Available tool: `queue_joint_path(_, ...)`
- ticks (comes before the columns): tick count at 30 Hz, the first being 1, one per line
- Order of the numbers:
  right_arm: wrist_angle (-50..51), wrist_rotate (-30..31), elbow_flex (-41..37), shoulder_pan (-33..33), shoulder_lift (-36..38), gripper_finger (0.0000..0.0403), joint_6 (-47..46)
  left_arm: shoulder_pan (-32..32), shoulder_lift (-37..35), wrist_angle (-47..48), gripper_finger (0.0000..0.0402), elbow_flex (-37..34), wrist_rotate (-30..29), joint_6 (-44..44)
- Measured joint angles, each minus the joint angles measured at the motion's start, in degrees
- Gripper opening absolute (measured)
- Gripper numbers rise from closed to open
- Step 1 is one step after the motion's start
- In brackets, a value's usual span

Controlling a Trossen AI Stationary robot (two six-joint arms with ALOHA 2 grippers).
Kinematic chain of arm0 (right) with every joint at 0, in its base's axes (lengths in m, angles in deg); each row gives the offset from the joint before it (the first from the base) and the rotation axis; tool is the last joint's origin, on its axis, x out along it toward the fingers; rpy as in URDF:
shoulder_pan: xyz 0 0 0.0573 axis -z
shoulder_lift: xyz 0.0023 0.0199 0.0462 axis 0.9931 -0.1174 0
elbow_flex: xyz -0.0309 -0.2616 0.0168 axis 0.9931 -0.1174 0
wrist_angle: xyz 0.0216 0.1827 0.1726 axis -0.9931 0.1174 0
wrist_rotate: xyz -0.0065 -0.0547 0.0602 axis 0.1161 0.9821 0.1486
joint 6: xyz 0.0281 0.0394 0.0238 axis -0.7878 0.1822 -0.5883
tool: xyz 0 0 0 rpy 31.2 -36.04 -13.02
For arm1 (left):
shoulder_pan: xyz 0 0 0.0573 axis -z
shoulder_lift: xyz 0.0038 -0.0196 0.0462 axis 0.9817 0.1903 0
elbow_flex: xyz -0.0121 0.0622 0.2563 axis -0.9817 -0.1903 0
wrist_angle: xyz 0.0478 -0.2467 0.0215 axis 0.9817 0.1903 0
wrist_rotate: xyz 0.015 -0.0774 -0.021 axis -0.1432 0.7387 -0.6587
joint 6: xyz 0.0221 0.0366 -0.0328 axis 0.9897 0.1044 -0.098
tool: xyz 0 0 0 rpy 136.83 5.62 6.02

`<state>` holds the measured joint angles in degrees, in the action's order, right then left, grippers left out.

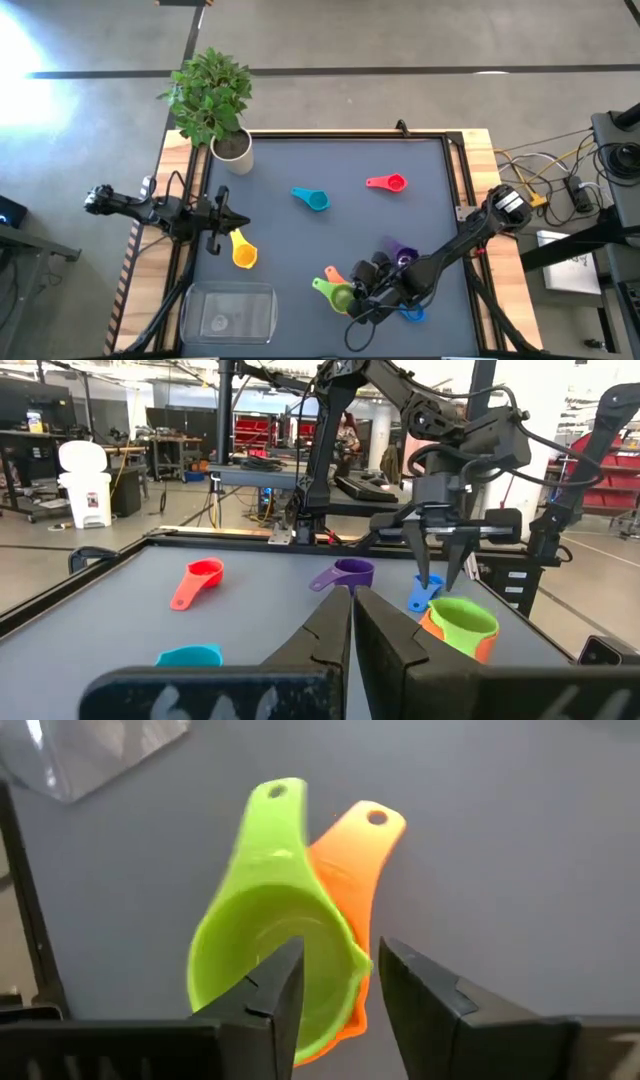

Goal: Nest measuring cups in basket
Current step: Stack the green measuring cup into the orange measuring cup

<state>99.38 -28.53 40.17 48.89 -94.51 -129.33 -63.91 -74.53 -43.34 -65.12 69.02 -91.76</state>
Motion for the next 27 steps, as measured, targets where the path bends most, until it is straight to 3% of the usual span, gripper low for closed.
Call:
queue_joint_path(6,1.21,-0.36,1.15,1.51,0.05,0.0143,7.21,-0.01,0.0,0.0,0.0,0.0,0.0,0.0)
queue_joint_path(11,1.72,-4.36,0.85,3.73,-0.57,0.0155,12.46,0.0,0.0,0.0,0.0,0.0,0.0,0.0)
queue_joint_path(27,1.31,-12.02,1.57,7.52,-5.73,0.0224,18.53,-0.01,0.0,0.0,0.0,-0.02,0.0,0.0)
